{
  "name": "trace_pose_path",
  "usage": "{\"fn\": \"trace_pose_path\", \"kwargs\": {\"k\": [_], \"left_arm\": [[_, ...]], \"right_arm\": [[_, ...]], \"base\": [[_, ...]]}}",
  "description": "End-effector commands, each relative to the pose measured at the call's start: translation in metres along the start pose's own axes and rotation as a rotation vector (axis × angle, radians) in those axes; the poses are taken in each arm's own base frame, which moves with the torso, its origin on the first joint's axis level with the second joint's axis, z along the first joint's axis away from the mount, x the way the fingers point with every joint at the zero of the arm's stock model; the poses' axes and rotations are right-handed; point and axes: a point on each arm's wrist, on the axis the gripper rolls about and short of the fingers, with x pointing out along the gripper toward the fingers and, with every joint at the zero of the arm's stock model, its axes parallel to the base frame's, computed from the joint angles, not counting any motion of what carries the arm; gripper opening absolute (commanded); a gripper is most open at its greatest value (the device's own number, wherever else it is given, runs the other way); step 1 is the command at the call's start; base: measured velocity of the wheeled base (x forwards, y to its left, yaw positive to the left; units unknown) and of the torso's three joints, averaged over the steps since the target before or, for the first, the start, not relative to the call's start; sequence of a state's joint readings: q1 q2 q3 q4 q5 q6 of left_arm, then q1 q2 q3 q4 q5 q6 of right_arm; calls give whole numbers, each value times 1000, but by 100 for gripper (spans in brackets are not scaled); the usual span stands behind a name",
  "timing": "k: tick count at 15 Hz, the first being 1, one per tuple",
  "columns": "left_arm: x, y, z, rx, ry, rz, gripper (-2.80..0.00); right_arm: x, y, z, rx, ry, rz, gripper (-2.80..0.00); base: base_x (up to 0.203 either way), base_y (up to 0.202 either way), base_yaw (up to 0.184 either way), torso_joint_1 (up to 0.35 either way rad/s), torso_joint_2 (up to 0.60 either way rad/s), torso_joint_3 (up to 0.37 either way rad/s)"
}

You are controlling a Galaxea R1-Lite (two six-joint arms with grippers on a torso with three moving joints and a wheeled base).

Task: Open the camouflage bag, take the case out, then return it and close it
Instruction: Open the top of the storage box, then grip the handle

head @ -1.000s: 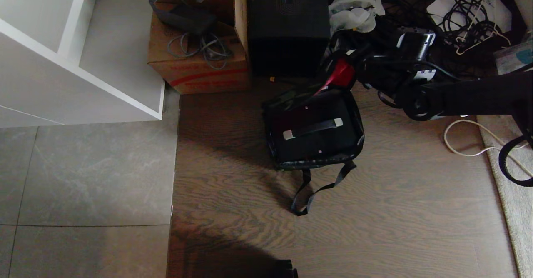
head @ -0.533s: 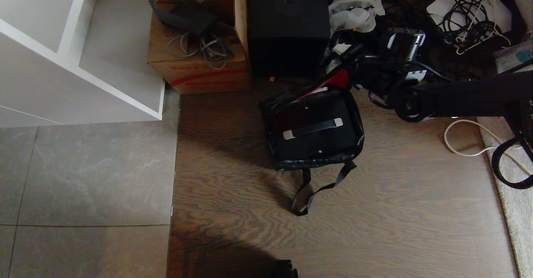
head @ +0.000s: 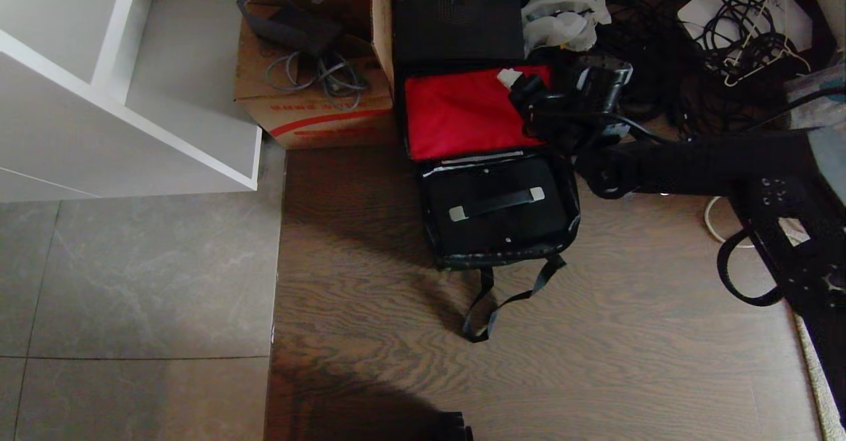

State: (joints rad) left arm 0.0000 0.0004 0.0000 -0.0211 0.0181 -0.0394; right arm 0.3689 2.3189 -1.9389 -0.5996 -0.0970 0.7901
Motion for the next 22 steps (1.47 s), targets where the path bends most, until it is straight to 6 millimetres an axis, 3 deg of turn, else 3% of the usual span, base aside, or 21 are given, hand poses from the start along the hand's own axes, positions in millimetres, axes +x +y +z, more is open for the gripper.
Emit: {"fn": "trace_pose_path", "kwargs": {"k": [1, 4, 6, 10, 13, 16, 17, 22], "left_arm": [[1, 0, -3, 0, 8, 1, -280], [1, 0, -2, 0, 5, 1, -280], [1, 0, -3, 0, 8, 1, -280], [1, 0, -3, 0, 8, 1, -280], [1, 0, -3, 0, 8, 1, -280], [1, 0, -2, 0, 7, 1, -280], [1, 0, -3, 0, 8, 1, -280], [1, 0, -3, 0, 8, 1, -280]], "right_arm": [[5, -12, -13, -24, 8, -8, 0], [0, -10, -5, -99, -4, -13, 0], [-14, -22, -3, -122, 42, -77, 0], [-70, -57, -10, -189, 203, -259, 0], [-116, -70, 5, -214, 249, -361, 0], [-125, -84, -3, -233, 298, -406, 0], [-123, -86, -5, -237, 296, -402, -280], [-118, -94, -5, -261, 314, -386, -280]], "base": [[0, 0, 0, 0, 0, 0], [0, 0, 0, 0, 0, 0], [0, 0, 0, 0, 0, 0], [0, 0, 0, 0, 0, 0], [0, 0, 0, 0, 0, 0], [0, 0, 0, 0, 0, 0], [0, 0, 0, 0, 0, 0], [0, 0, 0, 0, 0, 0]]}}
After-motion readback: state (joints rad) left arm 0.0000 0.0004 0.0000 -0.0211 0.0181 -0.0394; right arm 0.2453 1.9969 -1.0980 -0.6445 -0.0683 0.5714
